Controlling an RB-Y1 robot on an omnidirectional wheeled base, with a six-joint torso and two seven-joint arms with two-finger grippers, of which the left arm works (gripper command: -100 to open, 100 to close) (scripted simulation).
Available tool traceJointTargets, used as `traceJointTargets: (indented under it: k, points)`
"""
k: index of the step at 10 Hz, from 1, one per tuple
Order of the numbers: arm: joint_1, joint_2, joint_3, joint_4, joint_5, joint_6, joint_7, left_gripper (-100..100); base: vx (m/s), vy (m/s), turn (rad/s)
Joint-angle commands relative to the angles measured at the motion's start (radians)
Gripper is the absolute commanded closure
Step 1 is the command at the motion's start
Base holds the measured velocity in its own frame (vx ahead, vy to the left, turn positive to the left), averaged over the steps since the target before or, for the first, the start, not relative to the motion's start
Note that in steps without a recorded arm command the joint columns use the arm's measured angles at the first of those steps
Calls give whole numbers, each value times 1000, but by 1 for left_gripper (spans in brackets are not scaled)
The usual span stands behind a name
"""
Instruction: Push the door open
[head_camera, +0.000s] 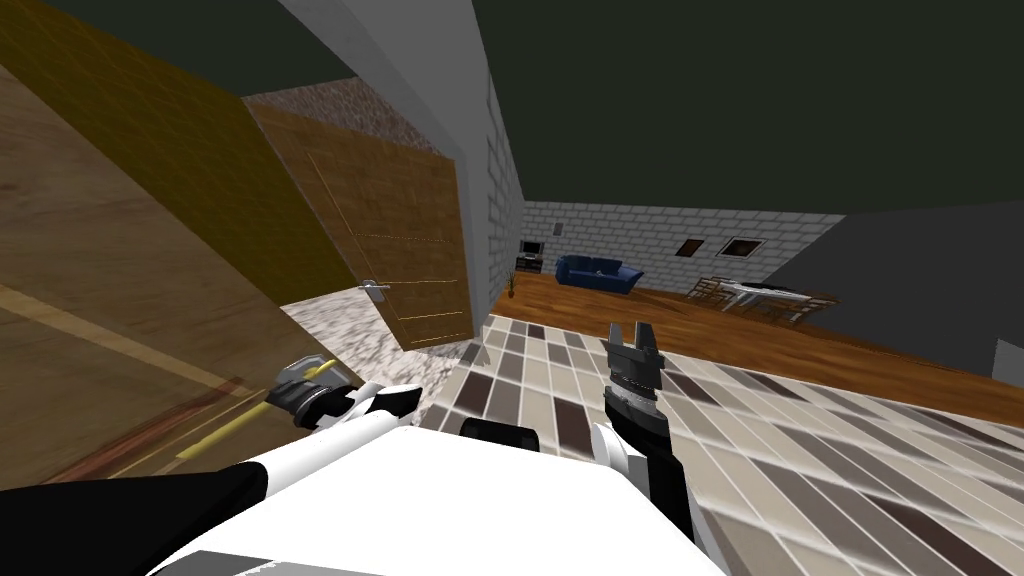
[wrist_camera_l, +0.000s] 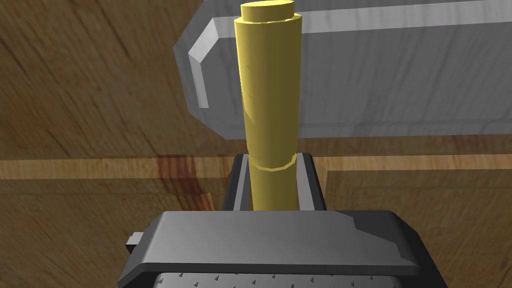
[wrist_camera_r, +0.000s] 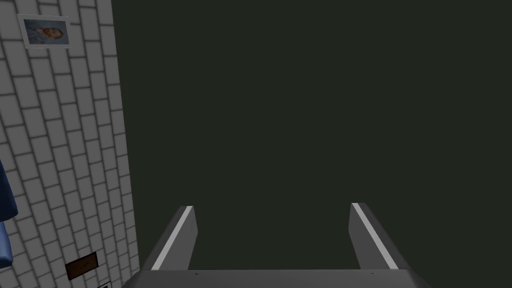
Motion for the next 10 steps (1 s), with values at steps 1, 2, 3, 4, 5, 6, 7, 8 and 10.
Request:
traceJointTargets:
  k: [1,2,3,4,5,6,7,8,10]
  points:
    - [3,19,-2,-18,7,1,-5,100,163,205,97]
    - [7,27,1,-18,12,4,-7,100,141,197,91]
    - [11,35,4,-18,17,8,-10,100,143,181,118]
    - [15,43,10,-17,23,11,-13,100,131,197,110]
    - [20,51,16,-17,28,15,-16,100,139,186,109]
    - [24,58,24,-17,34,19,-20,100,148,164,119]
    - [29,65,32,-17,40,23,-23,100,161,151,141]
    - [34,73,42,-16,46,26,-26,100,156,163,112]
    - [36,76,48,-16,49,28,-28,100,97,140,55]
